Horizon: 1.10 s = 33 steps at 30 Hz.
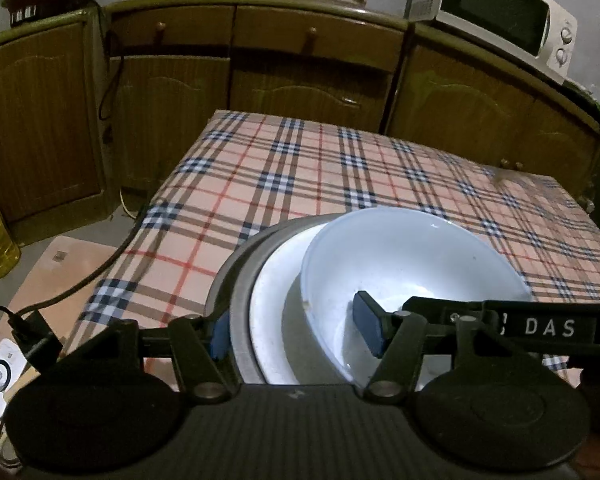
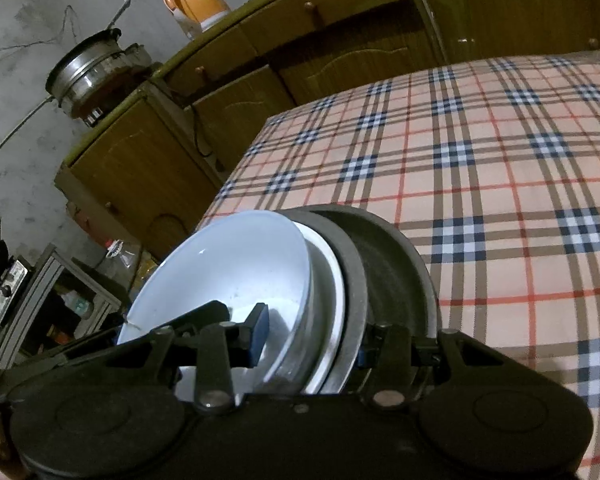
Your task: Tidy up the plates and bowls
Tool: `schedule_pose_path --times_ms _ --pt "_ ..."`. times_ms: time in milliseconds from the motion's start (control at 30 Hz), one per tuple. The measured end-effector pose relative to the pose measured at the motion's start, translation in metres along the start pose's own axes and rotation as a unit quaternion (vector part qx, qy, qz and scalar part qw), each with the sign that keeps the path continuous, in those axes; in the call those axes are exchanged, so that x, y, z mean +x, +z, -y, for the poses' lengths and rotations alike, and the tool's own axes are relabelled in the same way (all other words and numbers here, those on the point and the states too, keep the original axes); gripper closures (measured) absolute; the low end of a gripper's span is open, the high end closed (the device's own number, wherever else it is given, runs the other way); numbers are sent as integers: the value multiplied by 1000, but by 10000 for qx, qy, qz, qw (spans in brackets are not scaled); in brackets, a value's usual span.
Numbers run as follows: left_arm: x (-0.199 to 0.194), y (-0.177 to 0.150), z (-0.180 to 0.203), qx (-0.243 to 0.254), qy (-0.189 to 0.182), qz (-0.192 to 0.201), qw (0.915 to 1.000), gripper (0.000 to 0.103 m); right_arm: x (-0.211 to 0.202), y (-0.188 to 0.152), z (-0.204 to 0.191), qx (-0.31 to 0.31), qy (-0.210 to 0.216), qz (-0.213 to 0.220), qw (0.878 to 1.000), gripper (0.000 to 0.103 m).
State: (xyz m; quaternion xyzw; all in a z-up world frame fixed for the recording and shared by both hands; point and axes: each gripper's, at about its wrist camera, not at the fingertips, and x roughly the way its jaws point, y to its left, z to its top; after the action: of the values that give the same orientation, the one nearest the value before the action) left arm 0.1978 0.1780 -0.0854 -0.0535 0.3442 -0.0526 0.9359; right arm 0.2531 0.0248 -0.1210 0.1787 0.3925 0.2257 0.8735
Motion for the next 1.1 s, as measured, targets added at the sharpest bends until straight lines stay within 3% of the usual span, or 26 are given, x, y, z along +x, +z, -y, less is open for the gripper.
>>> schedule_pose_path --times_ms 433,533,567,667,1100 --pt "10 -3 4 -12 152 187 9997 39 11 0 14 29 205 -25 9998 51" --pt "6 -3 6 52 379 313 9988 38 11 1 12 -6 96 -71 9999 48" --pt "5 -3 5 51 380 335 9987 38 9 1 10 -49 7 -54 10000 38" --pt "2 -4 4 24 393 347 9986 37 0 4 4 -308 -422 248 9983 27" --pt "-49 -4 23 155 616 555 9964 24 -74 -7 -10 -884 -594 689 9919 27"
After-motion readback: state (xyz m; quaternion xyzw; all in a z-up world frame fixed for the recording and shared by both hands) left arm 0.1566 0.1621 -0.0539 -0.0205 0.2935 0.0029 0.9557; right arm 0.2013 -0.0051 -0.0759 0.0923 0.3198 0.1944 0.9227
